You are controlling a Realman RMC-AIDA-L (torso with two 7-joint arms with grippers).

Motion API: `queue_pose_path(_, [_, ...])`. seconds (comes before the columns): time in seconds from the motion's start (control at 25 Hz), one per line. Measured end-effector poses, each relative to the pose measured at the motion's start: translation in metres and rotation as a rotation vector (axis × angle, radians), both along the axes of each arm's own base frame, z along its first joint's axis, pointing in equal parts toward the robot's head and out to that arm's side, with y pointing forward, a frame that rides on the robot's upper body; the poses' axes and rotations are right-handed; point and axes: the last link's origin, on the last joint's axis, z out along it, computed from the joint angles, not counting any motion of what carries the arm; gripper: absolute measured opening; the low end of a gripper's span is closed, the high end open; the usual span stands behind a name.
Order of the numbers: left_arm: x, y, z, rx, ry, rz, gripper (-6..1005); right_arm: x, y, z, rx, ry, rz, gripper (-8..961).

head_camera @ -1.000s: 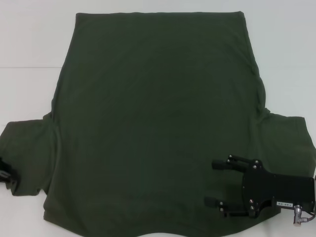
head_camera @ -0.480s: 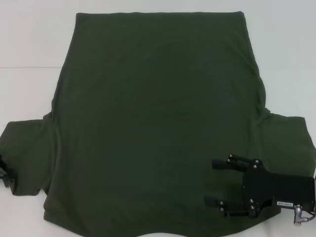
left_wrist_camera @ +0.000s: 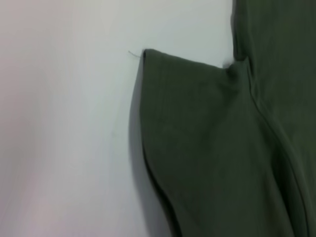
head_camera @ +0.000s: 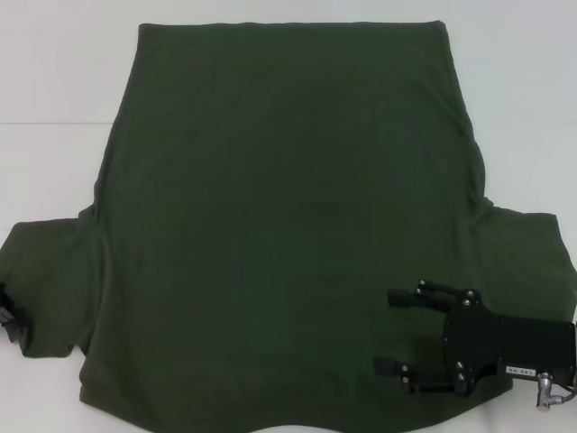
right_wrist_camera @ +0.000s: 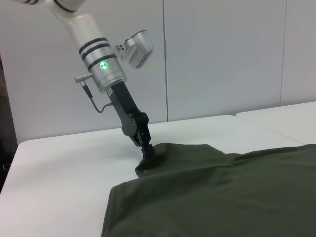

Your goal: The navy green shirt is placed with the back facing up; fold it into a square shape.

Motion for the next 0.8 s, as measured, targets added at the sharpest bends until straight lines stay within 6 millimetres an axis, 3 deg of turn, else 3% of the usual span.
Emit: queue_pose_path(0.8, [0.0019, -0.0015, 0.0047, 0.009, -0.008, -0.015, 0, -0.0007, 0.0001, -0.0004, -0.002, 0.002, 0.002, 913])
